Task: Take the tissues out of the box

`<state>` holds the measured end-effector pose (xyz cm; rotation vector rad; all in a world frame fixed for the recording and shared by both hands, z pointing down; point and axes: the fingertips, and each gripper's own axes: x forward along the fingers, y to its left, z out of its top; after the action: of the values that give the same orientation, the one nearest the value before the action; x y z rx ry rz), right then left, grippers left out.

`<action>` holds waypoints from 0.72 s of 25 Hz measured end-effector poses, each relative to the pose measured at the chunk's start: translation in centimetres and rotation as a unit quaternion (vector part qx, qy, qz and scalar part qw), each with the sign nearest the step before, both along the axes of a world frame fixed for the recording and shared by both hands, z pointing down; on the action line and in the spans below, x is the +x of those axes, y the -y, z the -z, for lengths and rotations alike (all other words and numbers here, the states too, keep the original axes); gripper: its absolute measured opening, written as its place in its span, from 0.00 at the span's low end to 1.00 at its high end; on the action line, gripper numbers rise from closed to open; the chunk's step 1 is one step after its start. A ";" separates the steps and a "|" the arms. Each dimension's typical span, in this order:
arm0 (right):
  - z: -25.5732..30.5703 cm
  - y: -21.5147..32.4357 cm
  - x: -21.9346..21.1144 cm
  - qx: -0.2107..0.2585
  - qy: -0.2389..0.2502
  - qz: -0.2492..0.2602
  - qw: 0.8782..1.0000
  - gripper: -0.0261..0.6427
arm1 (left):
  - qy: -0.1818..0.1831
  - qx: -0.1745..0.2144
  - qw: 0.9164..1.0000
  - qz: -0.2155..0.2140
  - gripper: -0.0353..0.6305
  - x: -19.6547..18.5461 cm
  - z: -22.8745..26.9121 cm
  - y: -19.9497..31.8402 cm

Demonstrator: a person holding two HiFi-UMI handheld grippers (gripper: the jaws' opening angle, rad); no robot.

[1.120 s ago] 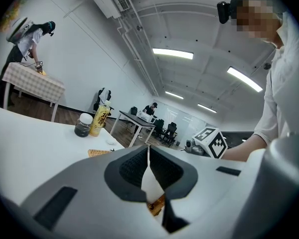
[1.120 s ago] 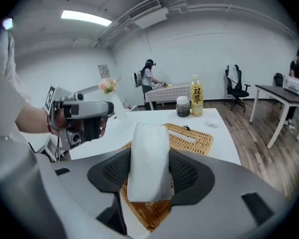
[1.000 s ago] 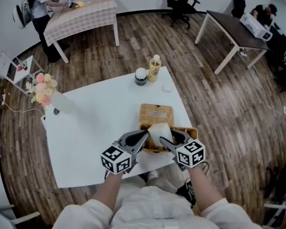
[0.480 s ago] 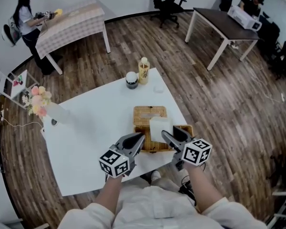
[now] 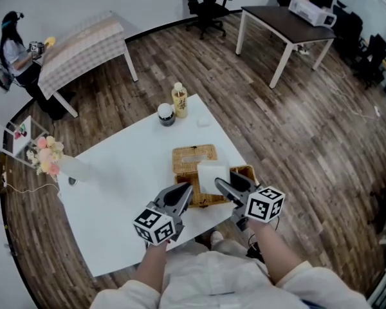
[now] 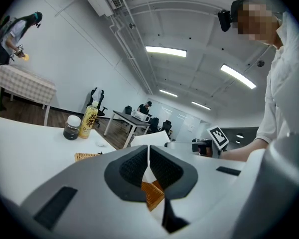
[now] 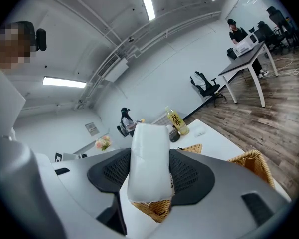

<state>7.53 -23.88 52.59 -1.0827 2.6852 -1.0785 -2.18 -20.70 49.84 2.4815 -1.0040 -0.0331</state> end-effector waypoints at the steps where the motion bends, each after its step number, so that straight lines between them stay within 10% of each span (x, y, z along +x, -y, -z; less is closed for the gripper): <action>1: 0.1 -0.1 0.0 0.001 0.003 -0.002 1.000 0.43 | 0.000 0.000 1.000 -0.001 0.06 0.0 0.0 0.0; 18: 2.1 -1.0 0.3 0.009 0.065 -0.017 0.998 0.43 | 0.004 0.003 1.000 -0.015 0.06 1.0 0.7 0.0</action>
<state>7.87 -22.90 50.53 -1.0145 2.5607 -1.0786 -1.14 -20.70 49.10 2.5033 -0.9719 -0.0160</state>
